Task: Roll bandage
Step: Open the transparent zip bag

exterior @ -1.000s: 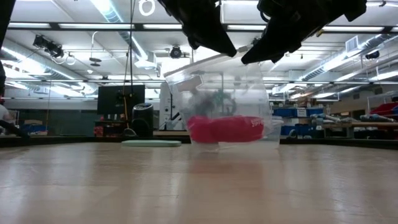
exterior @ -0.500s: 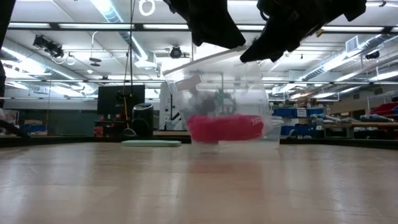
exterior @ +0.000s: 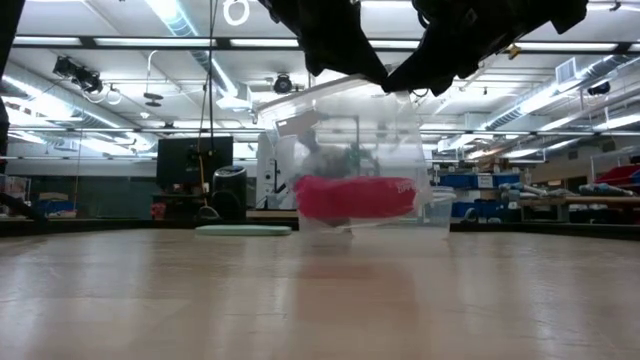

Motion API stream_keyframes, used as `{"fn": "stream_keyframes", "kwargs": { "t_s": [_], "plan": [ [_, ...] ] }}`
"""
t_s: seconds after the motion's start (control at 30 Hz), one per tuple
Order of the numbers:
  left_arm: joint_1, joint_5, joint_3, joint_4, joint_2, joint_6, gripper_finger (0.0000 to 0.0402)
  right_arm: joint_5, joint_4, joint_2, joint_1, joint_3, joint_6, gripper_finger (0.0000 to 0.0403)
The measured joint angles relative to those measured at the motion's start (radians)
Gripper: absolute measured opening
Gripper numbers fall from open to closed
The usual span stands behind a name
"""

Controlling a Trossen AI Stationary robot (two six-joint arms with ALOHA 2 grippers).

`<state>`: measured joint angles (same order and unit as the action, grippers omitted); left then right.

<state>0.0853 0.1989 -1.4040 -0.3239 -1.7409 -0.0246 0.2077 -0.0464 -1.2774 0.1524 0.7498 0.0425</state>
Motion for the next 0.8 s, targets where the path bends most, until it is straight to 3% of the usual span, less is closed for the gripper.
{"fn": "stream_keyframes", "kwargs": {
  "t_s": [0.27, 0.63, 0.8],
  "plan": [
    [0.0, 0.007, 0.0, -0.009, 0.0, 0.002, 0.0007, -0.004, 0.0, 0.0, 0.0, 0.0, 0.0, 0.0],
    [0.002, 0.008, 0.0, -0.015, -0.001, 0.003, 0.0004, -0.006, 0.018, 0.0, 0.0, 0.001, 0.012, 0.0],
    [0.003, 0.007, 0.0, -0.007, -0.001, 0.001, 0.0027, -0.015, 0.021, 0.001, 0.0, 0.001, 0.012, 0.0]
  ]
}}
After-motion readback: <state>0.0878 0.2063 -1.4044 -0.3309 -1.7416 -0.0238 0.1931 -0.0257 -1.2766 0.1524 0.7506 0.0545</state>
